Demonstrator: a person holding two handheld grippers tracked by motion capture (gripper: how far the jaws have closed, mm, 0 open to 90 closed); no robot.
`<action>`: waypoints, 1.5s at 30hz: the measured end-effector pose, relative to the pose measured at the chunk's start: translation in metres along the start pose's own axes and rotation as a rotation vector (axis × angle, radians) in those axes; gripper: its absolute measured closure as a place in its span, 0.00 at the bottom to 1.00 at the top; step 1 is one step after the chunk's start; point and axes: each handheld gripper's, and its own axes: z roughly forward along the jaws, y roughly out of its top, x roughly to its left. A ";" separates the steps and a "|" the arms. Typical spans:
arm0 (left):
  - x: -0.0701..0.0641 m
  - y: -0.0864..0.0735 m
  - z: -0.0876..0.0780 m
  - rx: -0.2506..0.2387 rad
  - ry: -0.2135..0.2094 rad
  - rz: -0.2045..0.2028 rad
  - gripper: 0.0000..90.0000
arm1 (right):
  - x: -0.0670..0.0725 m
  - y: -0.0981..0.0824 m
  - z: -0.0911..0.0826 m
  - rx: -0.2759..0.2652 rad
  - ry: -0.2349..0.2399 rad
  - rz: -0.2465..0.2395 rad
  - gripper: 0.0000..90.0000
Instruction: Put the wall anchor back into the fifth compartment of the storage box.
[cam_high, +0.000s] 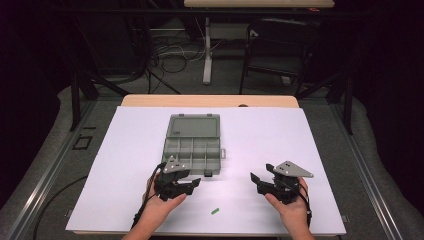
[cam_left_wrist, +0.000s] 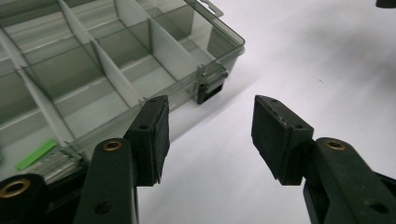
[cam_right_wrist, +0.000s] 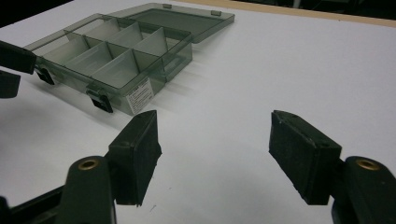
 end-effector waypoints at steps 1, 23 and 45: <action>-0.002 -0.001 0.001 0.000 -0.005 -0.006 0.52 | 0.000 0.000 0.000 0.000 0.000 0.000 0.36; -0.031 -0.018 0.014 0.020 -0.057 0.016 0.64 | 0.000 0.001 -0.003 0.040 0.007 -0.011 0.36; -0.056 -0.026 0.026 0.086 -0.141 0.048 0.77 | 0.000 0.001 -0.002 0.021 0.007 -0.009 0.36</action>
